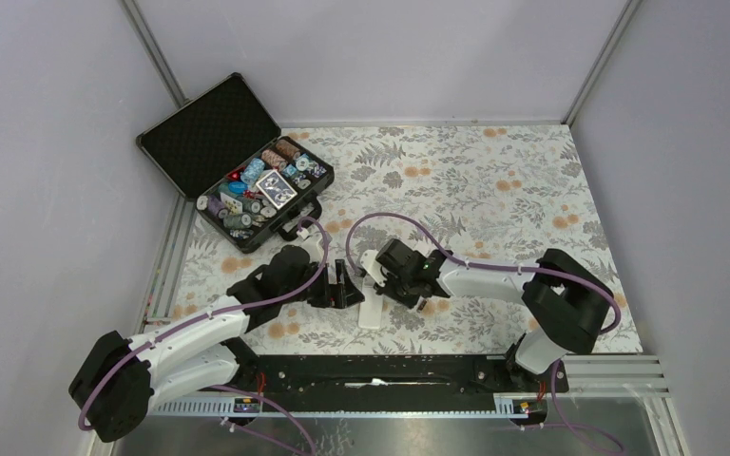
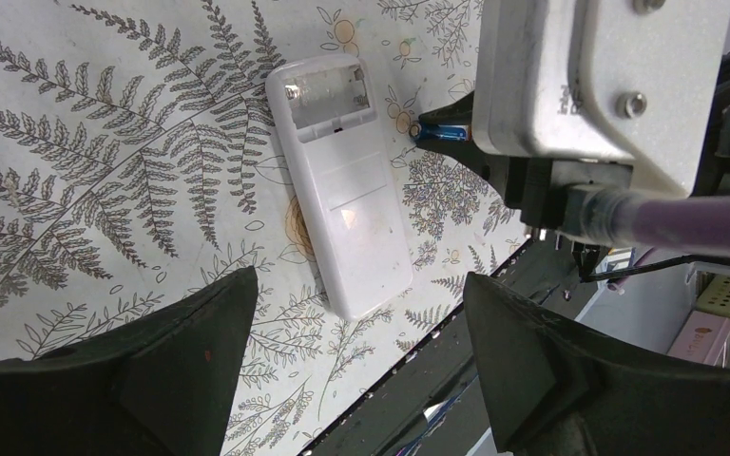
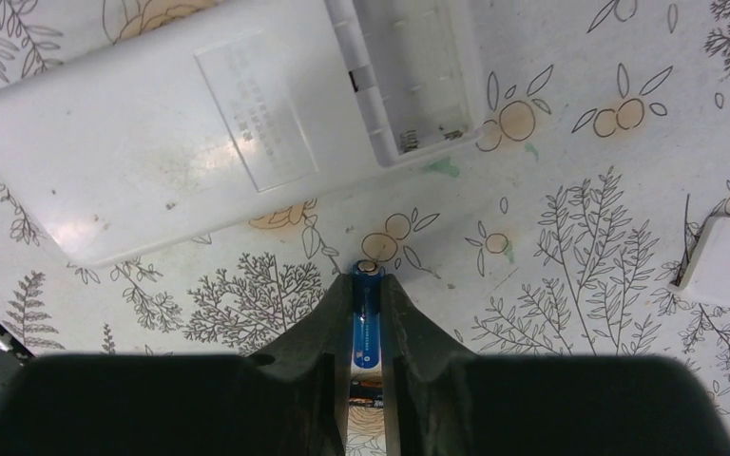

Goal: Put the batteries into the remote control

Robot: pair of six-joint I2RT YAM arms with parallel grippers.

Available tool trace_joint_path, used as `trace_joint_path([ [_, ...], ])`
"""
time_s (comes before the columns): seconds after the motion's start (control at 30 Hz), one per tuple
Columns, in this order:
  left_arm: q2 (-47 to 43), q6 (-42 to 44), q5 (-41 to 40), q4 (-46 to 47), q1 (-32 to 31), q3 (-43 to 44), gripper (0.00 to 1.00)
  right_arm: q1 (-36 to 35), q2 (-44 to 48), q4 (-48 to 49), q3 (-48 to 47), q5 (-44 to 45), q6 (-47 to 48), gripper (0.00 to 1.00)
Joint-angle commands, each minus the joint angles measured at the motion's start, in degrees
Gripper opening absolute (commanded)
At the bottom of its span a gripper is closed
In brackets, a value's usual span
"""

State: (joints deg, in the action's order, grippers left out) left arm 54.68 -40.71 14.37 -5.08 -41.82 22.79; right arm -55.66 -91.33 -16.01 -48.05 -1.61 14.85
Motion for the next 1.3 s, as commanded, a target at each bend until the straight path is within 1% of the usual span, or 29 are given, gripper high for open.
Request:
trace_joint_path([
  [0.0,-0.7,1.0,-0.2,1.1,0.4,0.7,0.85,0.9,-2.3,1.2,-2.4,0.0,-2.0,0.09],
  [0.13,-0.9,0.9,-0.3,0.7,0.6,0.8,0.85,1.1,-3.9,1.6,-3.2,0.2,-2.4,0.11],
  [0.2,-1.2,0.9,-0.4,0.5,0.6,0.7,0.85,1.2,-3.8,2.1,-3.0,0.2,-2.6,0.14],
  [0.27,-1.4,0.9,-0.6,0.4,0.5,0.7,0.85,1.2,-3.4,2.8,-2.6,0.2,-3.0,0.21],
  [0.33,-1.3,0.9,-0.6,0.4,0.6,0.7,0.85,1.2,-3.0,3.1,-2.6,-0.1,-3.4,0.31],
  [0.43,-1.1,0.9,-0.5,0.4,0.5,0.9,0.85,1.2,-2.2,3.1,-2.5,0.2,-4.1,0.44],
  [0.53,-1.2,0.8,-0.6,0.4,0.6,0.8,0.85,1.3,-0.5,3.0,-1.6,0.5,-4.5,0.49],
  [0.93,-0.6,0.6,-0.2,0.9,0.5,1.2,0.85,1.9,6.2,0.3,2.4,1.3,-4.6,0.51],
  [1.1,-0.6,0.5,0.0,0.8,0.5,1.3,0.85,2.0,4.9,-0.9,2.2,0.7,-4.5,0.49],
  [1.27,-0.6,0.5,-0.1,0.9,0.5,1.1,0.86,2.0,3.5,-1.0,2.0,0.1,-4.2,0.45],
])
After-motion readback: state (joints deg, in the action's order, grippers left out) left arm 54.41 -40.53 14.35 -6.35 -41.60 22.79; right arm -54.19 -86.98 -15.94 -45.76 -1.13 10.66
